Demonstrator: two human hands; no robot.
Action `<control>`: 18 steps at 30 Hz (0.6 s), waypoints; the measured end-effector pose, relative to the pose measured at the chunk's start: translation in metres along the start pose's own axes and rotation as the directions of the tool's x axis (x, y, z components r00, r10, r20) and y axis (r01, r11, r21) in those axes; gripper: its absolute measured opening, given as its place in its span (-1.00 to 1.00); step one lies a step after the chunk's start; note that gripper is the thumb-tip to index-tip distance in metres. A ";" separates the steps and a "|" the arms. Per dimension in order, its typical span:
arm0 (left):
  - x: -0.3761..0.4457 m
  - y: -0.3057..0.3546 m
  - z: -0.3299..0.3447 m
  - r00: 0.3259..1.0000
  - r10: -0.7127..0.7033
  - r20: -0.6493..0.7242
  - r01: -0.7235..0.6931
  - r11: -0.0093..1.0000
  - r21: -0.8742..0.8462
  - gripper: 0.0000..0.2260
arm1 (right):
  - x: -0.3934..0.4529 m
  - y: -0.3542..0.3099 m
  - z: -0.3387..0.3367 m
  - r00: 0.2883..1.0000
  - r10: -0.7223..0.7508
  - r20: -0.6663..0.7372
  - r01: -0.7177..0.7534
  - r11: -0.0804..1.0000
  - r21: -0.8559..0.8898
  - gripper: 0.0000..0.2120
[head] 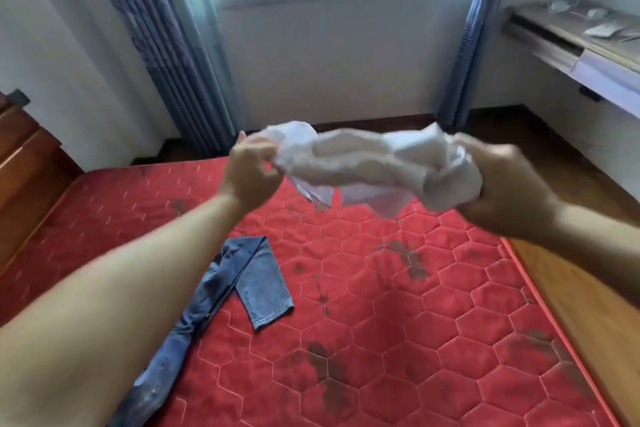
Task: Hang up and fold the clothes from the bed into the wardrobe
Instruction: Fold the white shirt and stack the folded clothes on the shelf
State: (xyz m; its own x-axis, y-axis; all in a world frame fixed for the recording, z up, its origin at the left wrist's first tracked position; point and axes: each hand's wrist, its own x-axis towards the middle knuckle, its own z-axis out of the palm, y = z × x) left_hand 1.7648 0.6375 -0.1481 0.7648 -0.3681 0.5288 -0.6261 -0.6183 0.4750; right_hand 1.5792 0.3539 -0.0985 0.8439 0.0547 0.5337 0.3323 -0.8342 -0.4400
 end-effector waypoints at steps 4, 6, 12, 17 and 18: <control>-0.121 -0.045 0.078 0.923 -0.063 0.379 0.023 0.994 0.111 -0.66 | -0.126 0.027 0.081 0.960 0.108 0.259 -0.077 0.989 -0.126 -0.73; -0.189 -0.069 0.124 0.822 -0.174 0.543 0.077 0.977 0.197 -0.72 | -0.197 0.040 0.133 0.897 0.198 0.396 -0.153 0.978 -0.144 -0.79; -0.401 -0.102 0.243 0.486 -0.323 0.812 0.004 0.930 0.368 -0.69 | -0.397 0.067 0.276 0.537 0.498 0.681 -0.388 0.863 -0.325 -0.69; -0.497 -0.102 0.266 0.426 -0.421 0.801 -0.002 0.885 0.466 -0.58 | -0.489 0.054 0.315 0.064 0.465 0.883 -0.274 0.859 -0.432 -0.32; -0.498 -0.099 0.268 0.469 -0.416 0.779 -0.005 0.881 0.474 -0.59 | -0.491 0.054 0.316 0.048 0.423 0.905 -0.306 0.869 -0.390 -0.37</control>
State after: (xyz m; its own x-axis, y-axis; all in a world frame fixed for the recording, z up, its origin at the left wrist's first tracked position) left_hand 1.4864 0.6961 -0.6472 0.7381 -0.4560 -0.4973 -0.4828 -0.8718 0.0827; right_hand 1.3160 0.4551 -0.6122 0.5624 0.1463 -0.8138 -0.1341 -0.9551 -0.2644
